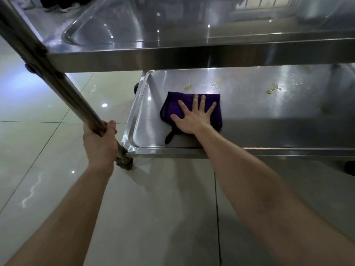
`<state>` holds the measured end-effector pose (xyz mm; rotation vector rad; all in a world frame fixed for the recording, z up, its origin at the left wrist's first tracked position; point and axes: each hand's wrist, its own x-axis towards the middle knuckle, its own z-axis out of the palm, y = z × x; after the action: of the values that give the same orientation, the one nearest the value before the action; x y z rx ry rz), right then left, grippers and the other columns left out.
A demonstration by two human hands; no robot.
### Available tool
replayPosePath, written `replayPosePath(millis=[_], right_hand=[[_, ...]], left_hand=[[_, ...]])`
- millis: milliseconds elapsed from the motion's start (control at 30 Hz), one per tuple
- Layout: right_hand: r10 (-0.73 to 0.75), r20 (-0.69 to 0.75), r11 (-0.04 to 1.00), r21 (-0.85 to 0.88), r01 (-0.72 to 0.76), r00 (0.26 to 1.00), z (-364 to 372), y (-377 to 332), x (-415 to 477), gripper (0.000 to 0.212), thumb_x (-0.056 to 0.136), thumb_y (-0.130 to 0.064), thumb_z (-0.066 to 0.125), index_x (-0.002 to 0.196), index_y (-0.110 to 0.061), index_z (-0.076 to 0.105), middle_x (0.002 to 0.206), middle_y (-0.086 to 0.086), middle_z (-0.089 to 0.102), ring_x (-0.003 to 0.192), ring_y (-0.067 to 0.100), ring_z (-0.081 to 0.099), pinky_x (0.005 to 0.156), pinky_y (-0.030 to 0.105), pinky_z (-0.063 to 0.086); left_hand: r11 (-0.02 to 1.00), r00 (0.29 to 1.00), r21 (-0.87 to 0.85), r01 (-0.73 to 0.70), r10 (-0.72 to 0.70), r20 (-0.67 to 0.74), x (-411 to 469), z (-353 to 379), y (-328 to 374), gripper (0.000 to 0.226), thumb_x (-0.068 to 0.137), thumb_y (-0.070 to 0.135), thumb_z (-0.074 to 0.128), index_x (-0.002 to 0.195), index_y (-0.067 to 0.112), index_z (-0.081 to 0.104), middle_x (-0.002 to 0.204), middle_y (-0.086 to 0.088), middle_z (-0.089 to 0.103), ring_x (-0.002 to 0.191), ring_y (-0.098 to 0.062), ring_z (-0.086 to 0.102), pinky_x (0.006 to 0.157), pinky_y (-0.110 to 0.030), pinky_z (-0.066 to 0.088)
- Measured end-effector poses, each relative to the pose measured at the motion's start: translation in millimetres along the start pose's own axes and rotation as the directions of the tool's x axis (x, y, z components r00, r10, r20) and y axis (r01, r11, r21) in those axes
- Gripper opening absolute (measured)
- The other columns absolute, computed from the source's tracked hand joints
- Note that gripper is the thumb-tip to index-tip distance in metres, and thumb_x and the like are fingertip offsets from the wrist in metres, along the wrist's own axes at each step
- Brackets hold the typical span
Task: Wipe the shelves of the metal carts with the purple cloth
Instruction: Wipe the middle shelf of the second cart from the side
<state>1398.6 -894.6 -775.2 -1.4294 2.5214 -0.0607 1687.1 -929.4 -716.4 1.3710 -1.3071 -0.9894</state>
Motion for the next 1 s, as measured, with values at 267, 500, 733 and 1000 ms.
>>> replayPosePath(millis=[267, 500, 733, 1000], right_hand=[[-0.267, 0.007, 0.962, -0.059, 0.267, 0.964, 43, -122, -50, 0.079, 0.102, -0.08, 0.011, 0.171, -0.046, -0.002, 0.178, 0.017, -0.021, 0.161, 0.045, -0.027, 0.115, 0.078, -0.021], [-0.304, 0.009, 0.952, 0.021, 0.304, 0.953, 37, -39, -80, 0.074, 0.1, -0.083, 0.011, 0.168, -0.055, 0.003, 0.181, 0.002, -0.017, 0.164, 0.029, -0.024, 0.121, 0.068, -0.025], [-0.135, -0.009, 0.991, 0.004, 0.135, 0.991, 16, 129, -105, 0.079, 0.094, -0.091, 0.009, 0.165, -0.06, -0.006, 0.179, -0.005, -0.022, 0.163, 0.022, -0.027, 0.125, 0.065, -0.022], [-0.103, -0.001, 0.995, -0.015, 0.103, 0.995, 12, 175, -113, 0.08, 0.094, -0.09, 0.004, 0.166, -0.057, -0.01, 0.179, -0.001, -0.024, 0.163, 0.028, -0.029, 0.124, 0.068, -0.024]], left_hand=[[1.0, 1.0, 0.027, -0.003, 0.003, -0.001, -4, -3, 1, 0.016, 0.103, 0.028, 0.072, 0.109, 0.023, 0.059, 0.099, 0.004, 0.072, 0.099, -0.021, 0.075, 0.093, -0.04, 0.061], [0.994, 0.997, 0.079, 0.081, -0.08, -0.019, -7, -2, 12, 0.024, 0.1, 0.032, 0.074, 0.114, 0.017, 0.061, 0.097, 0.002, 0.075, 0.095, -0.022, 0.075, 0.096, -0.048, 0.061], [0.935, 0.965, 0.241, 0.261, -0.245, -0.092, -5, 1, 15, 0.066, 0.097, 0.047, 0.076, 0.14, 0.009, 0.043, 0.136, -0.014, 0.06, 0.123, -0.034, 0.062, 0.107, -0.046, 0.052], [0.568, 0.908, 0.815, 0.12, -0.395, 0.142, -66, 41, 19, 0.095, 0.086, 0.042, 0.086, 0.151, -0.01, 0.039, 0.153, -0.03, 0.045, 0.138, -0.041, 0.051, 0.117, -0.05, 0.047]])
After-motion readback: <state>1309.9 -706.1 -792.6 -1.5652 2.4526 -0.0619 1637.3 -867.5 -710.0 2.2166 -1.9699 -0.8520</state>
